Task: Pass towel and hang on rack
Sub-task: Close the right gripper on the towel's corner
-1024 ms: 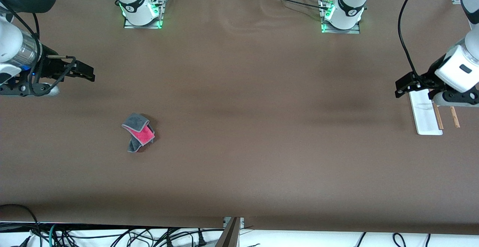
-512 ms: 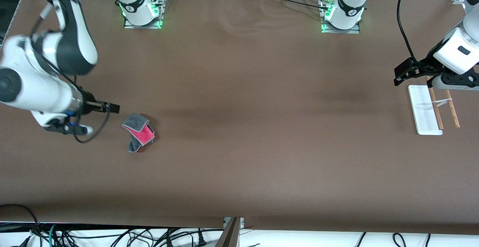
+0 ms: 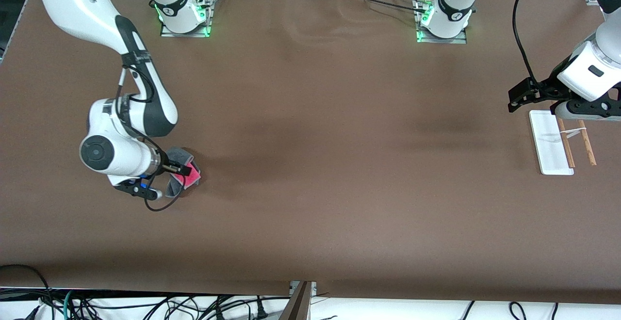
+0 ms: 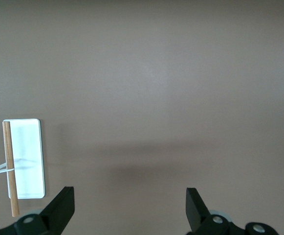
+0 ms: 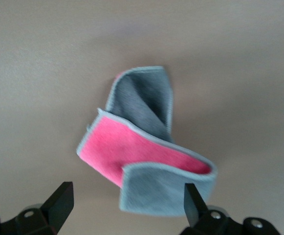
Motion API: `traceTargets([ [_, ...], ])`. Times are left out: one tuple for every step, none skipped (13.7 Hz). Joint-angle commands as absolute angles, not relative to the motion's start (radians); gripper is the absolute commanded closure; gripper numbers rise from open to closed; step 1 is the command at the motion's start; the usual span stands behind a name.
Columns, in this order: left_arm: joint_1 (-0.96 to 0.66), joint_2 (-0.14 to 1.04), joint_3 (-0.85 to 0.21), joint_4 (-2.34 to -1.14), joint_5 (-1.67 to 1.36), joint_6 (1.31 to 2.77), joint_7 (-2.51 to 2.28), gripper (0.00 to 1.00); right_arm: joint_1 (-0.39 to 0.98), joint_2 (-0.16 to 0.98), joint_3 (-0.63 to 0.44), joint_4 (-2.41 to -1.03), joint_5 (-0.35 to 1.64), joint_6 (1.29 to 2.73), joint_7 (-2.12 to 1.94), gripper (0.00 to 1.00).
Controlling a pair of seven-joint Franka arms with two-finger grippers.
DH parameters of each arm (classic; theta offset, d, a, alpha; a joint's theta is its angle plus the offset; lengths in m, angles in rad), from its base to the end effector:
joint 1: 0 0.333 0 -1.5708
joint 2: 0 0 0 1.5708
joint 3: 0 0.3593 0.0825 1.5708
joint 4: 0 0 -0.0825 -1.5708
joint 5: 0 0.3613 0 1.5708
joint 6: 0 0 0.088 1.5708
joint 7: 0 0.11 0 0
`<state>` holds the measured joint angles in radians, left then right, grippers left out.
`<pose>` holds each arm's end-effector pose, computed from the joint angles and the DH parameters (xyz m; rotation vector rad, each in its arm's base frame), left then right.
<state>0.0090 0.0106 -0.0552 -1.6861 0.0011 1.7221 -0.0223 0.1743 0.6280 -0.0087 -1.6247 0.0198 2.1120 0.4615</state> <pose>0.5453 -0.0249 0.6202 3.1408 -0.0378 0.0399 0.6724 0.1143 0.2904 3.0652 -0.4727 -0.2131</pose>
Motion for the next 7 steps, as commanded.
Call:
traceTargets([
  [0.029, 0.021, -0.071, -1.675, -0.008, 1.713, -0.021, 0.00, 0.184, 0.638, -0.006, -1.653, 0.014, 2.166, 0.492, 0.01],
  [0.028, 0.026, -0.071, -1.674, -0.006, 1.715, -0.021, 0.00, 0.184, 0.637, -0.006, -1.669, 0.014, 2.181, 0.492, 0.01],
  [0.028, 0.028, -0.071, -1.674, -0.006, 1.717, -0.021, 0.00, 0.183, 0.637, -0.006, -1.674, 0.014, 2.183, 0.488, 0.03],
  [0.028, 0.028, -0.071, -1.674, -0.006, 1.717, -0.021, 0.00, 0.183, 0.637, -0.006, -1.675, 0.014, 2.180, 0.482, 0.07],
  [0.029, 0.029, -0.071, -1.674, -0.006, 1.717, -0.020, 0.00, 0.180, 0.631, -0.006, -1.677, 0.014, 2.169, 0.473, 0.09],
  [0.029, 0.029, -0.071, -1.674, -0.008, 1.717, -0.020, 0.00, 0.176, 0.624, -0.008, -1.687, 0.014, 2.163, 0.468, 0.14],
  [0.029, 0.029, -0.071, -1.674, -0.008, 1.715, -0.020, 0.00, 0.176, 0.617, -0.011, -1.692, 0.014, 2.157, 0.459, 0.20],
])
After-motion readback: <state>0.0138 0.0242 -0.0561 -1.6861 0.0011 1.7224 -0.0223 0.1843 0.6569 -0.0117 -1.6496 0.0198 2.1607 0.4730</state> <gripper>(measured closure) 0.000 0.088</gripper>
